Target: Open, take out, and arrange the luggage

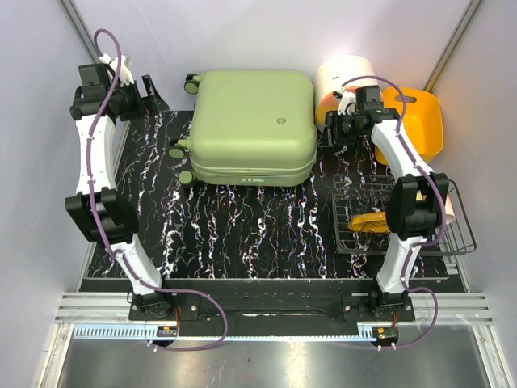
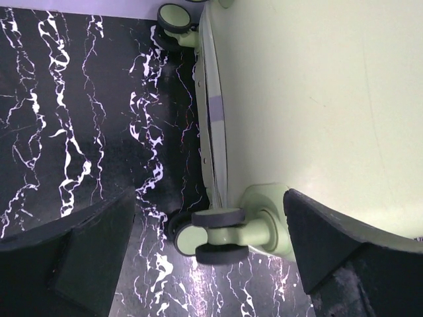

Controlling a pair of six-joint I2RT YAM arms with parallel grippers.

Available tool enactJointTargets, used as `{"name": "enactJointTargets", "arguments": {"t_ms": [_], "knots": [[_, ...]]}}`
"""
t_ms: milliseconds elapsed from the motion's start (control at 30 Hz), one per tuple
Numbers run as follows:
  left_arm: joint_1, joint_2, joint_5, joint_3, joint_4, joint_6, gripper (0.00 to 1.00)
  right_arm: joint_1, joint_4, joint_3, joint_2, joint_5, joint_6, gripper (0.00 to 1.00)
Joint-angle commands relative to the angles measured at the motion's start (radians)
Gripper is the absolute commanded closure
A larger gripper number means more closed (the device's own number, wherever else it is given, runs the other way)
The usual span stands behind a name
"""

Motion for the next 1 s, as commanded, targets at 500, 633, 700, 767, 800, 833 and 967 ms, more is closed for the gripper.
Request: {"name": "enactJointTargets", "arguments": {"t_ms": [500, 633, 700, 767, 800, 833, 967], "knots": [[0.065, 0.036, 0.043, -0.057, 0.117, -0.026, 0.05, 0.374, 0.181, -0.242, -0.058, -0.080, -0.187, 0.48], [0.069, -0.007, 0.080, -0.094, 0.119, -0.015, 0.05, 0.494, 0.203, -0.302, -0.121, -0.126, -0.215, 0.48], [0.069, -0.036, 0.117, -0.109, 0.119, -0.006, 0.06, 0.526, 0.204, -0.316, -0.151, -0.169, -0.218, 0.48], [0.068, -0.079, 0.155, -0.130, 0.119, 0.006, 0.07, 0.562, 0.209, -0.328, -0.191, -0.216, -0.220, 0.48], [0.065, -0.097, 0.166, -0.140, 0.122, 0.011, 0.07, 0.563, 0.215, -0.339, -0.205, -0.232, -0.200, 0.47], [0.059, -0.117, 0.175, -0.153, 0.134, 0.018, 0.08, 0.563, 0.232, -0.343, -0.219, -0.241, -0.180, 0.47], [0.005, -0.256, 0.157, -0.210, 0.134, 0.101, 0.09, 0.547, 0.227, -0.360, -0.330, -0.175, -0.174, 0.47]]}}
